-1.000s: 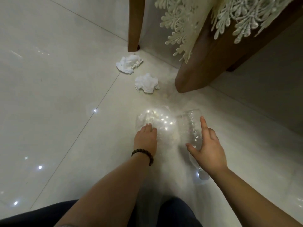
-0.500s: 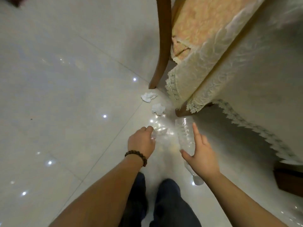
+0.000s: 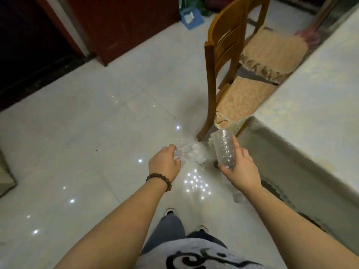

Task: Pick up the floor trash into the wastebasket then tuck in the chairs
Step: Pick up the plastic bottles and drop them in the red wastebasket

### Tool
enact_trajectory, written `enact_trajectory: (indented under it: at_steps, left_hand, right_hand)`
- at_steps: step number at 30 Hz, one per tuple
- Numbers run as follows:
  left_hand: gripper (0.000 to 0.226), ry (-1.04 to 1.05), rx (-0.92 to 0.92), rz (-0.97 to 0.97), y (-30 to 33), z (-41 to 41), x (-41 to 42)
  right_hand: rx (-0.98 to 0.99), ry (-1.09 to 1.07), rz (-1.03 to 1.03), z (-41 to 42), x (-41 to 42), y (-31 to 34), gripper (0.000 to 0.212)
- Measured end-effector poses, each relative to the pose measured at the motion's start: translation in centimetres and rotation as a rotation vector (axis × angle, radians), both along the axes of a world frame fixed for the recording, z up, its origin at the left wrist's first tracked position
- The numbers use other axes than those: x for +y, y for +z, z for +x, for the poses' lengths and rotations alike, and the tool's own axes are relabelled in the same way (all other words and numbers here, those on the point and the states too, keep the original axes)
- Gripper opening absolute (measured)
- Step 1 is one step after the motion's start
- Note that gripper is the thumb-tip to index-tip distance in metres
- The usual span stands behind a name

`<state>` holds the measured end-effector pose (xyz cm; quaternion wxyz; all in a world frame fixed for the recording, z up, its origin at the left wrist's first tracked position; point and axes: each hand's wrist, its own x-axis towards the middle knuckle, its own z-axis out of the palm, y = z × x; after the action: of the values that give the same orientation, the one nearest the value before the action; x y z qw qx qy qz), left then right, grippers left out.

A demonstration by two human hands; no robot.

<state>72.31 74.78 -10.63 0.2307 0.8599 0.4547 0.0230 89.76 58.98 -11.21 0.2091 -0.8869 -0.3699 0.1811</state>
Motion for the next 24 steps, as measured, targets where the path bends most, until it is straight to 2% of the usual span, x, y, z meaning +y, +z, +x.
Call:
enact_trajectory:
  at_steps: [6,12,17,24]
  left_hand:
    - [0.023,0.104,-0.046,0.023,2.6,-1.1,1.5]
    - [0.021,0.191,-0.080,0.034,2.9,-1.8,7.2]
    - [0.020,0.211,-0.085,0.031,1.8,-2.8,15.8]
    - [0.024,0.184,-0.083,0.040,1.2,-5.0,32.5]
  right_hand:
    - [-0.027,0.108,0.011,-0.9,3.0,2.9,0.100]
    - [-0.055,0.160,0.034,-1.4,9.8,3.6,0.097]
    - [-0.088,0.149,0.012,-2.2,18.9,2.3,0.100]
    - [-0.053,0.084,-0.004,-4.6,35.3,0.7,0.098]
